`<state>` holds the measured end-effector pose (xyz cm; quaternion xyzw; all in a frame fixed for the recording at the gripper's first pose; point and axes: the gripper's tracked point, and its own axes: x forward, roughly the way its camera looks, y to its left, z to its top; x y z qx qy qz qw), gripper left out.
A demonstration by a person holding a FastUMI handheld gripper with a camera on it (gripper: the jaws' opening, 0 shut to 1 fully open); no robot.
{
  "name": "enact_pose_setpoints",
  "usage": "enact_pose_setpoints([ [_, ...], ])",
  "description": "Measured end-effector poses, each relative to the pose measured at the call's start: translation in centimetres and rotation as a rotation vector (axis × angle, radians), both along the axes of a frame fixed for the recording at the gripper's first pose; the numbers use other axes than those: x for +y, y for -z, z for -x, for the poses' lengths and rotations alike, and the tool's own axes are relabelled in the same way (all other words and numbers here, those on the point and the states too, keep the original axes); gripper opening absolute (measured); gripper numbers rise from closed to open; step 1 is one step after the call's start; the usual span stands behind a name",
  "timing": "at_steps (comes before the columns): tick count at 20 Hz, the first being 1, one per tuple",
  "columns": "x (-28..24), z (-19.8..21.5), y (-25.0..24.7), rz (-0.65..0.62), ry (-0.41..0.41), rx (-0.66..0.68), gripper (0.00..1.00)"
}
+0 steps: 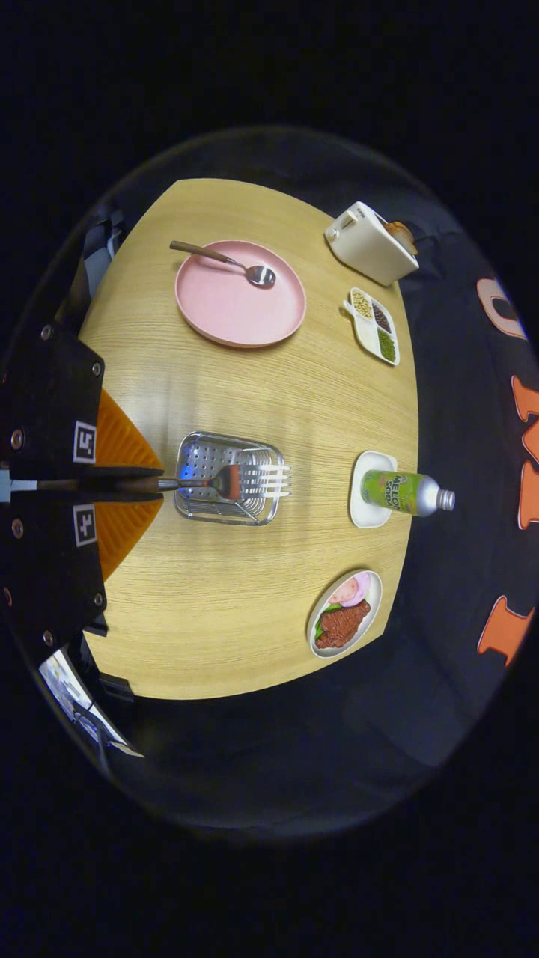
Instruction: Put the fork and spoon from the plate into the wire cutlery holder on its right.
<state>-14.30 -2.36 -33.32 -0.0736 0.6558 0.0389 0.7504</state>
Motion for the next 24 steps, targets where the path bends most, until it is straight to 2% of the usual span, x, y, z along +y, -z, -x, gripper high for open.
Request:
enact_pose_setpoints([
  [5,-0.3,0.1,0.9,-0.003,-0.042,0.049,0.07],
  [9,-0.6,-0.5,1.5,-0.004,-0.036,0.054,0.07],
  [17,-0.6,-3.3,1.4,-0.009,-0.030,-0.045,0.11],
  [20,-0.3,-5.3,0.1,-0.027,-0.014,-0.158,0.13],
  [22,-0.3,-7.6,-1.5,-0.027,-0.013,-0.287,0.13],
  [24,0.1,-9.8,-3.8,-0.046,0.021,-0.422,0.13],
])
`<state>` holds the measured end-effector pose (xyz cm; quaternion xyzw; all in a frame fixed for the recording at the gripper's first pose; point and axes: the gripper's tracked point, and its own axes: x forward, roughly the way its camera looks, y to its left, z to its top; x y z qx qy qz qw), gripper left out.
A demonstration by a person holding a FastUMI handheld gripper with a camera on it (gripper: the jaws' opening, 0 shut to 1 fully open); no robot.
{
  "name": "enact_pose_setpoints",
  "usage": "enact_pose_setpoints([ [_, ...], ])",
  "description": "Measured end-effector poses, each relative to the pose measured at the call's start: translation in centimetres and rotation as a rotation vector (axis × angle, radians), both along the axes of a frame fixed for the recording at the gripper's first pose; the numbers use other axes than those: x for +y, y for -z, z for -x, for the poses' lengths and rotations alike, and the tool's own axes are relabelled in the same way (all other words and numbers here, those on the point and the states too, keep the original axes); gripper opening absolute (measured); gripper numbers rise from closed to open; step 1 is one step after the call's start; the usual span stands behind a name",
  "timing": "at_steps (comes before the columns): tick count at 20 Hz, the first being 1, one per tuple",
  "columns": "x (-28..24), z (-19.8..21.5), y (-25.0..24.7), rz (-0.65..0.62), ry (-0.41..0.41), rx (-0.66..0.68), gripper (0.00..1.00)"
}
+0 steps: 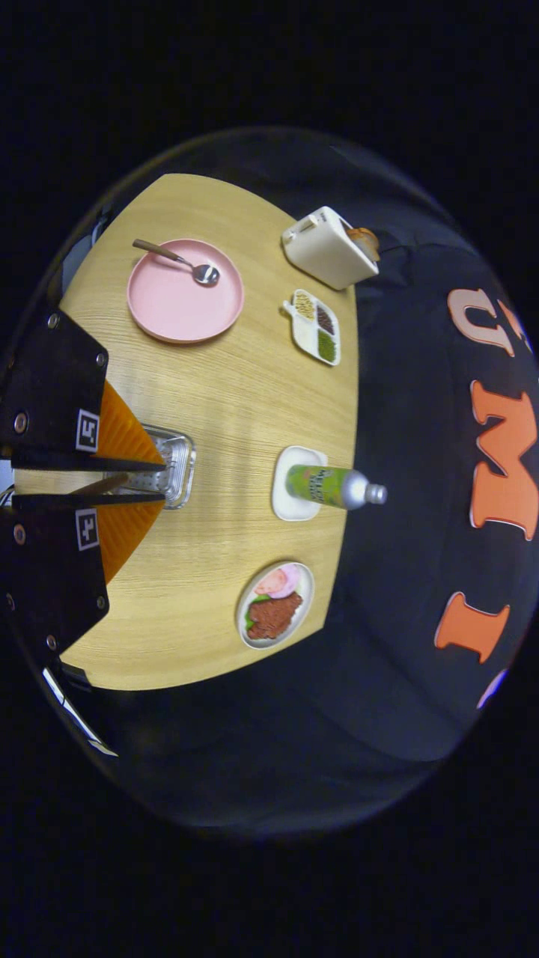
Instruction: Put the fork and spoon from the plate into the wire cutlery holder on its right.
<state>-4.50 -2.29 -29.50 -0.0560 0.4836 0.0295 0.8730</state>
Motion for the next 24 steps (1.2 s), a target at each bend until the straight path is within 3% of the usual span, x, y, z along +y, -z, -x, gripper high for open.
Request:
enact_pose_setpoints([
  [5,0.6,-4.4,-6.9,-0.062,0.094,-0.333,0.21],
  [9,2.1,-5.7,-11.7,-0.089,0.107,-0.532,0.25],
  [10,2.3,-5.8,-12.7,-0.081,0.113,-0.579,0.29],
  [11,2.5,-5.9,-13.7,-0.071,0.123,-0.623,0.42],
  [12,2.9,-5.9,-14.6,-0.065,0.135,-0.660,0.48],
  [19,9.4,-5.3,-17.0,-0.104,0.098,-0.768,0.85],
  [24,15.8,-4.2,-16.6,-0.125,0.040,-0.790,0.97],
])
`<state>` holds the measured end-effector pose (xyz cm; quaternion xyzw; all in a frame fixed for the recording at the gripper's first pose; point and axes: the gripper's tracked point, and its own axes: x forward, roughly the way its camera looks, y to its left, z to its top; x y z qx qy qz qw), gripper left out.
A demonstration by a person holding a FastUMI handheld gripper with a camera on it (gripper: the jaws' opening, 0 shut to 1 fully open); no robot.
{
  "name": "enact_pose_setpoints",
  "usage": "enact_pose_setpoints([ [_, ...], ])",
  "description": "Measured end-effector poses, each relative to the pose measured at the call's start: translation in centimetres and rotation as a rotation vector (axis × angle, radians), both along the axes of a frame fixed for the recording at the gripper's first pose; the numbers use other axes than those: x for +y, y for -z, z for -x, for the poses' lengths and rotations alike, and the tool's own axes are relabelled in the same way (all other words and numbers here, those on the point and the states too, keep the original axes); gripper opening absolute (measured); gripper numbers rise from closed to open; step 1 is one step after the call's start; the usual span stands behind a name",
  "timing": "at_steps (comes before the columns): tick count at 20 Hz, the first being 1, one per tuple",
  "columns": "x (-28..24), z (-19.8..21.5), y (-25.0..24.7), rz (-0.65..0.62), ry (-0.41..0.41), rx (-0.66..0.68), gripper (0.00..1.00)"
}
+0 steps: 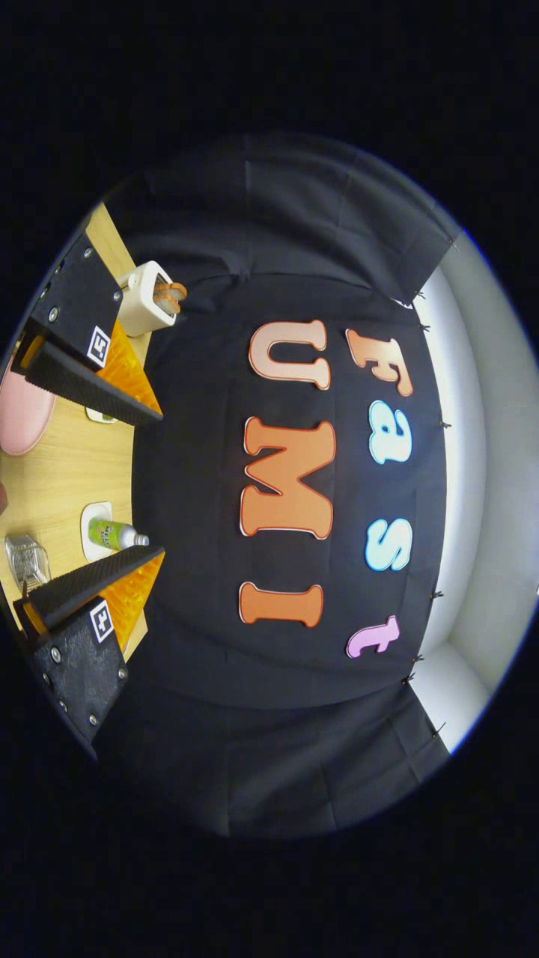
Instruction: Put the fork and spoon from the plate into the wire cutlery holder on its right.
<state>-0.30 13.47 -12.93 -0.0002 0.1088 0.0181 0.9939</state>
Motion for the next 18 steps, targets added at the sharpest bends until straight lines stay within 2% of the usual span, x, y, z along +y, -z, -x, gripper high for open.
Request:
enact_pose_setpoints([
  [3,3.8,0.8,2.7,-0.022,-0.029,0.060,0.97],
  [10,10.2,4.0,10.3,-0.070,-0.133,0.313,0.97],
  [13,11.1,5.3,13.3,-0.059,-0.154,0.400,0.97],
  [18,13.5,8.9,19.5,-0.014,-0.227,0.631,0.97],
])
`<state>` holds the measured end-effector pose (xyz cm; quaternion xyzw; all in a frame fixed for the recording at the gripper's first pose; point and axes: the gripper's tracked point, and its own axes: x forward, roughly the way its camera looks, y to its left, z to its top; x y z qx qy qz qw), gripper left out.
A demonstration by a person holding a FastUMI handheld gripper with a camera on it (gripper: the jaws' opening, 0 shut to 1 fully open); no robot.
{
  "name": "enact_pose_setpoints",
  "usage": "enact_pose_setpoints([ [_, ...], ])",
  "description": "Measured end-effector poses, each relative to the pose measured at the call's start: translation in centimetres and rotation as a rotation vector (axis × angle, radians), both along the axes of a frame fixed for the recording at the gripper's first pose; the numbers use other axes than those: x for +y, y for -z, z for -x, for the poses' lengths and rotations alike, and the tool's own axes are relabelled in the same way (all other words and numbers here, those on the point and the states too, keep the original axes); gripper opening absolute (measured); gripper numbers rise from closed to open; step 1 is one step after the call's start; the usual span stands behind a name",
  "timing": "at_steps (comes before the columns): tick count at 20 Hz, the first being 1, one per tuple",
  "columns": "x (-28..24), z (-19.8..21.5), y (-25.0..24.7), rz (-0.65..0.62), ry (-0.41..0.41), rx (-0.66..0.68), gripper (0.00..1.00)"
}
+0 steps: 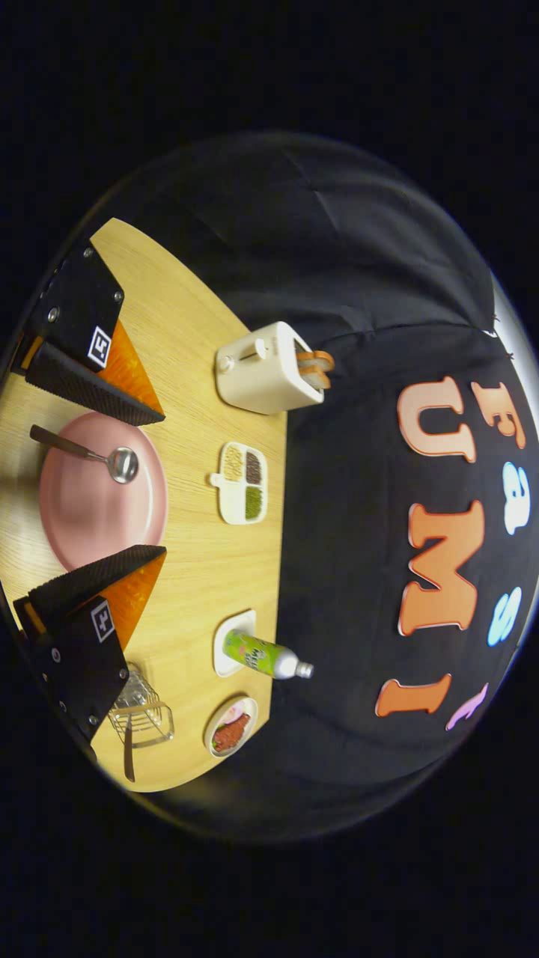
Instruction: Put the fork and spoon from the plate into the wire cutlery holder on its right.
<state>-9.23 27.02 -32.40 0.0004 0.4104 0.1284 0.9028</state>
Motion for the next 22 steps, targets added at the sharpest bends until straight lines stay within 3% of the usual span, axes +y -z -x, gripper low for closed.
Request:
enact_pose_setpoints([
  [6,1.2,3.5,5.8,0.074,-0.064,0.217,0.90],
  [12,1.5,5.9,9.9,0.119,-0.077,0.379,0.71],
  [20,1.1,6.4,11.5,0.139,-0.094,0.446,0.36],
  [21,1.0,6.1,11.5,0.134,-0.085,0.436,0.21],
  [22,0.8,6.0,11.5,0.130,-0.079,0.429,0.16],
])
